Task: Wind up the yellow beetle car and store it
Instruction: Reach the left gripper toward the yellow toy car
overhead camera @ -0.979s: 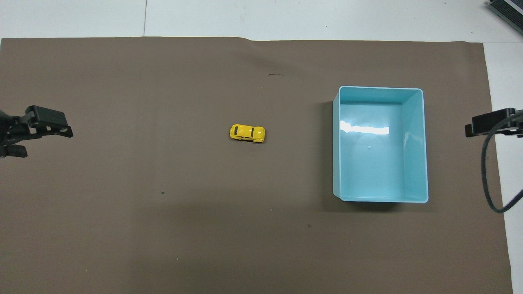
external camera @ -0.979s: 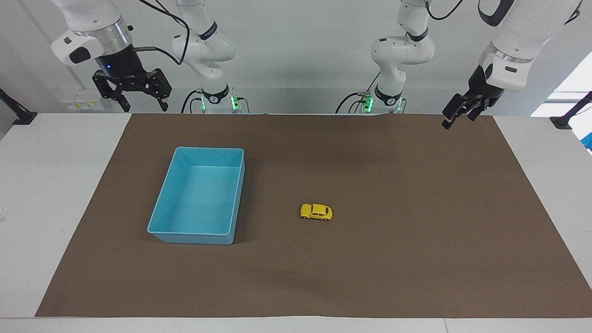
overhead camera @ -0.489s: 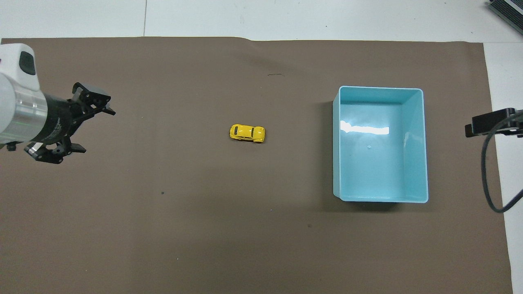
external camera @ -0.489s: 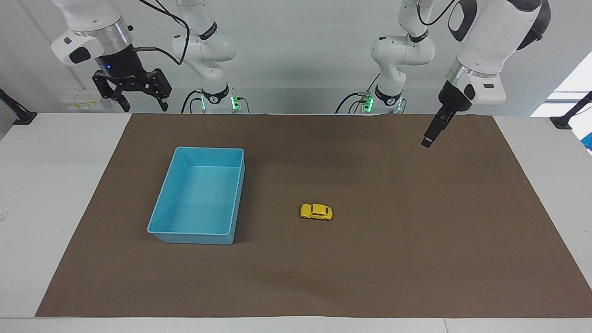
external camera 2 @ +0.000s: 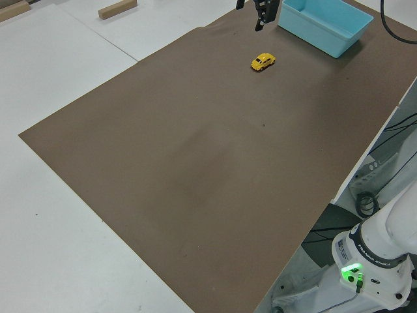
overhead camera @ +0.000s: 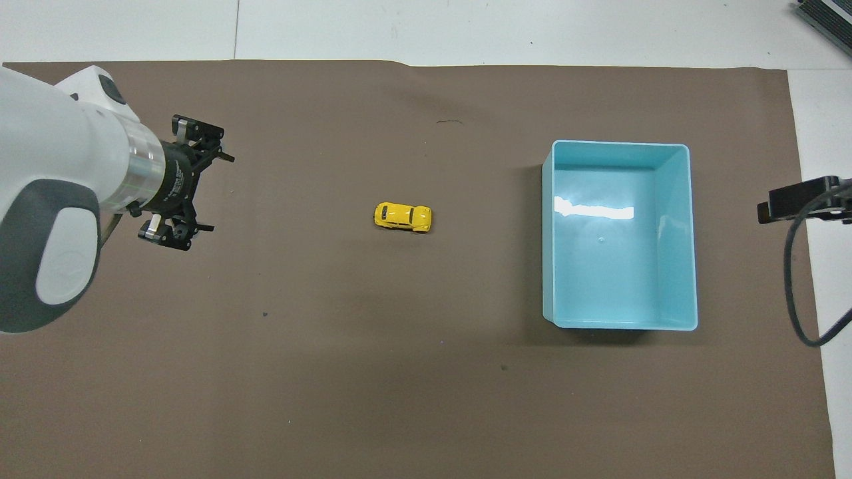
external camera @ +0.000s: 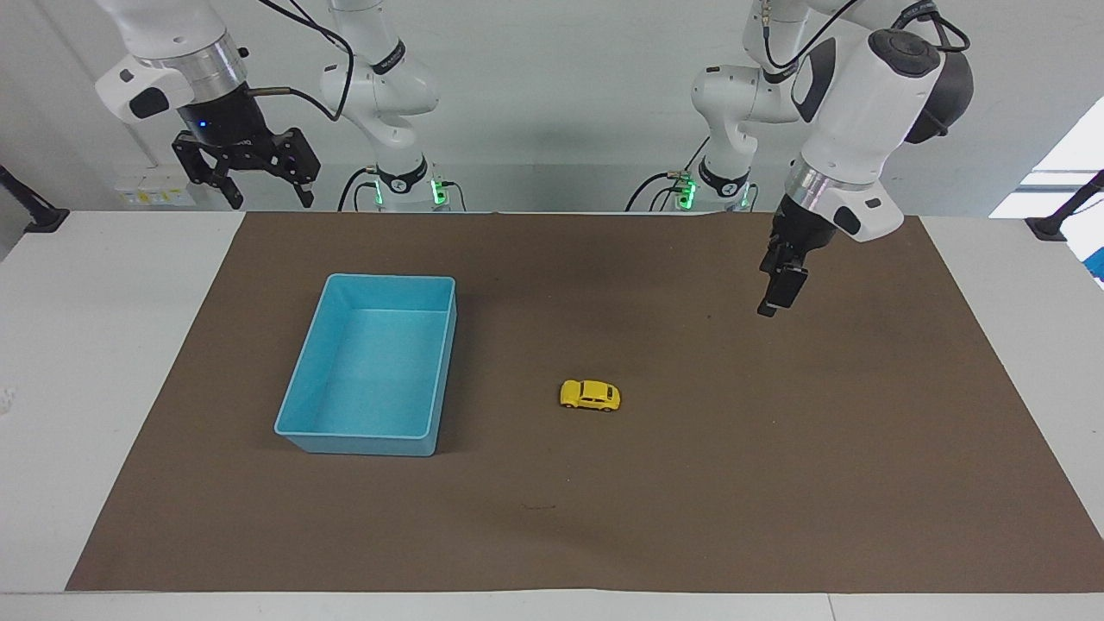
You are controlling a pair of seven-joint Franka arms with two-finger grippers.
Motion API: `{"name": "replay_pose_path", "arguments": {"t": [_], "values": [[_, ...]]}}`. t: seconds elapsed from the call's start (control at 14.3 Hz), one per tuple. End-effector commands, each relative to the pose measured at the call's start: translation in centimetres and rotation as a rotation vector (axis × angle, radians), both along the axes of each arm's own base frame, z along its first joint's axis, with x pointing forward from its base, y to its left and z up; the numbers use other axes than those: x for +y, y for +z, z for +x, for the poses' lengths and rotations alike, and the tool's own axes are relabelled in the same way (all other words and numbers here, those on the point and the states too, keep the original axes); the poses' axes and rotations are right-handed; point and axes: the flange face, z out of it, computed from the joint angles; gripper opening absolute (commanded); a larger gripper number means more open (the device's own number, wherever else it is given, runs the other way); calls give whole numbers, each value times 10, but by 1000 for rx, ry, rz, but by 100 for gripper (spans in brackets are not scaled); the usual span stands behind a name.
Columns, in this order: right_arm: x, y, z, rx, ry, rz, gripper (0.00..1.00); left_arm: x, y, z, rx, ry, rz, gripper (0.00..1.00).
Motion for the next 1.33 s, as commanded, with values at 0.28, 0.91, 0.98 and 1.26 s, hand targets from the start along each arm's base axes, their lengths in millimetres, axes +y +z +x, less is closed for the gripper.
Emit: {"name": "replay_pose_path", "arguments": {"t": [0.28,0.91,0.98,1.26], "values": [[-2,4,-5,6,-14,5,100,-88,-70,13,27,199,-27,100],[-2,4,-5,6,-14,5,100,-151,-129,17,41,254,-31,100],[-2,4,-5,6,-15,5,100,-153,-128,16,36,252,-37,100],[-2,4,-5,6,-15,5,100,-170,-133,8,52,255,-52,100]]}}
